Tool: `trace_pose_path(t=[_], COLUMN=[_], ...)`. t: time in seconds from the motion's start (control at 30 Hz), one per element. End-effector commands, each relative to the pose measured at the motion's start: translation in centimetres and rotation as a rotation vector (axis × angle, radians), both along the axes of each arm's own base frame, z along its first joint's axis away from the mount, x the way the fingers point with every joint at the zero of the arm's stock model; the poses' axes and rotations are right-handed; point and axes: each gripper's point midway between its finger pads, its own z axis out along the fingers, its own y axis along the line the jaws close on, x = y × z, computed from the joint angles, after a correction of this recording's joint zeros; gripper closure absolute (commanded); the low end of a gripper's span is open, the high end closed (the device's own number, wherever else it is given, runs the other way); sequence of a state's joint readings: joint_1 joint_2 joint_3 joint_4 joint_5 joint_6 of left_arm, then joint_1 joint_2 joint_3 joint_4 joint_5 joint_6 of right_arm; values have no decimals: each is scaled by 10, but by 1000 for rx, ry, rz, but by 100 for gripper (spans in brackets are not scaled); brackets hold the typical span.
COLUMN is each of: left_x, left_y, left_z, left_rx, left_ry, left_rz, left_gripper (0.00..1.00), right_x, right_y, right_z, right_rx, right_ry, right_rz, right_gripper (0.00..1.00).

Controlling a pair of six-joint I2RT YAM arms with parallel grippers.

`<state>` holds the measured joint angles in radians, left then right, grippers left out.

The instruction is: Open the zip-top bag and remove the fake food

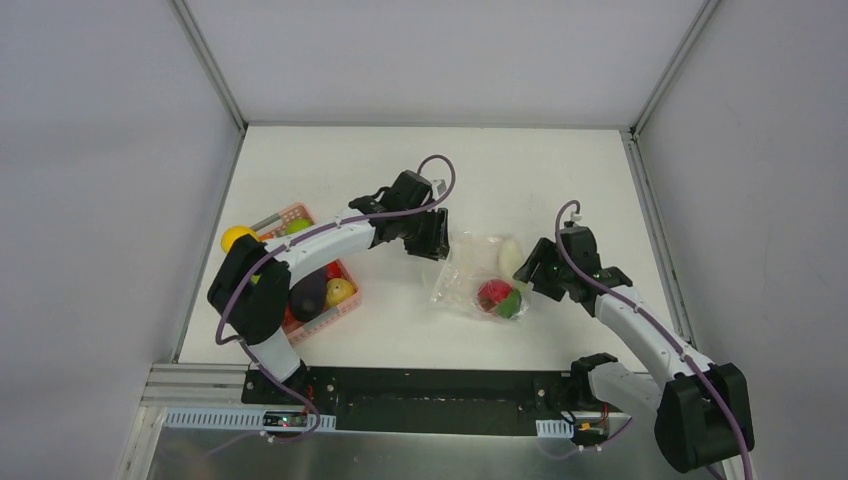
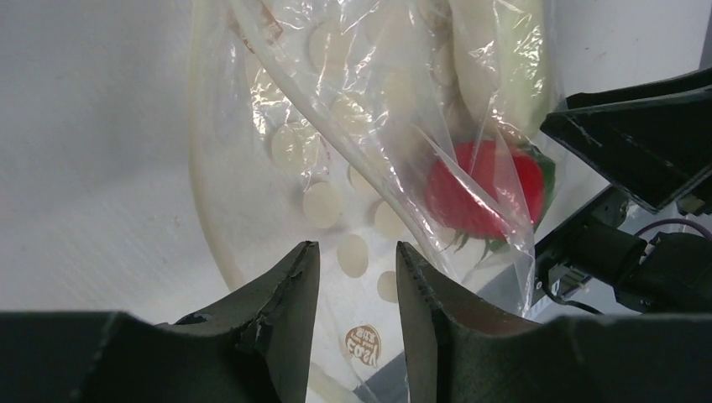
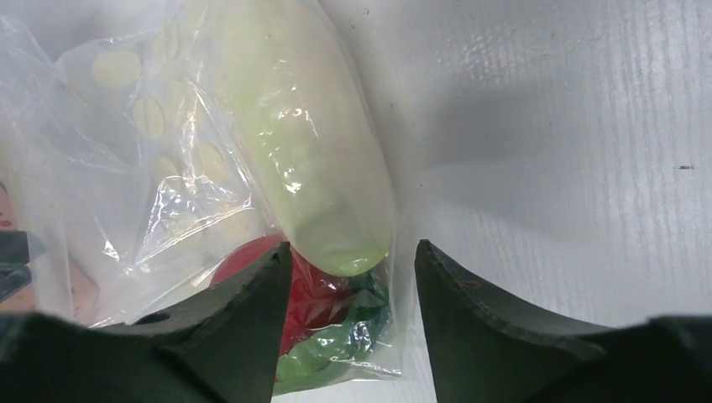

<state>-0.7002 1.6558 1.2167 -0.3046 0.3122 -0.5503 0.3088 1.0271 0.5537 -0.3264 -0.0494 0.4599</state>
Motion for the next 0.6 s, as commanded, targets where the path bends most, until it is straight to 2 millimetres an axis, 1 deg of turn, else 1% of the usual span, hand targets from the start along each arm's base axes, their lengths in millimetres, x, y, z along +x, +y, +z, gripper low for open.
trace_pose_path(t=[0.0, 0.03, 0.1, 0.17, 0.23, 0.27, 0.3, 0.4, 0.57], left_x=[-2, -6, -12, -17, -20, -21, -22, -21, -19], left_y=[-12, -13, -19, -21, -21, -18, -14, -3, 12], left_z=[-9, -16, -23, -34, -44, -51, -58, -72, -83], left_rx=[-41, -47, -72, -85, -95, -83, -73, -83, -130], left_ry=[39, 58, 85, 111, 136, 147, 159, 188, 210], left_rz=[7, 6, -7, -11, -4, 9, 26, 90, 173], left_gripper=[61, 61, 61, 59, 57, 56, 54, 52, 49], right_x=[-5, -7, -8, -8, -4, -3, -1, 4, 6], right_y=[-4, -2, 4, 10, 14, 16, 17, 24, 44], right_z=[5, 3, 1, 2, 10, 16, 22, 49, 102], right_rx=[7, 18, 51, 82, 102, 110, 115, 146, 236], right_ry=[9, 15, 22, 18, 1, -10, -21, -73, -157], right_rz=[-33, -29, -12, 1, 13, 19, 27, 65, 176], right_gripper=[46, 49, 59, 72, 88, 96, 100, 100, 100])
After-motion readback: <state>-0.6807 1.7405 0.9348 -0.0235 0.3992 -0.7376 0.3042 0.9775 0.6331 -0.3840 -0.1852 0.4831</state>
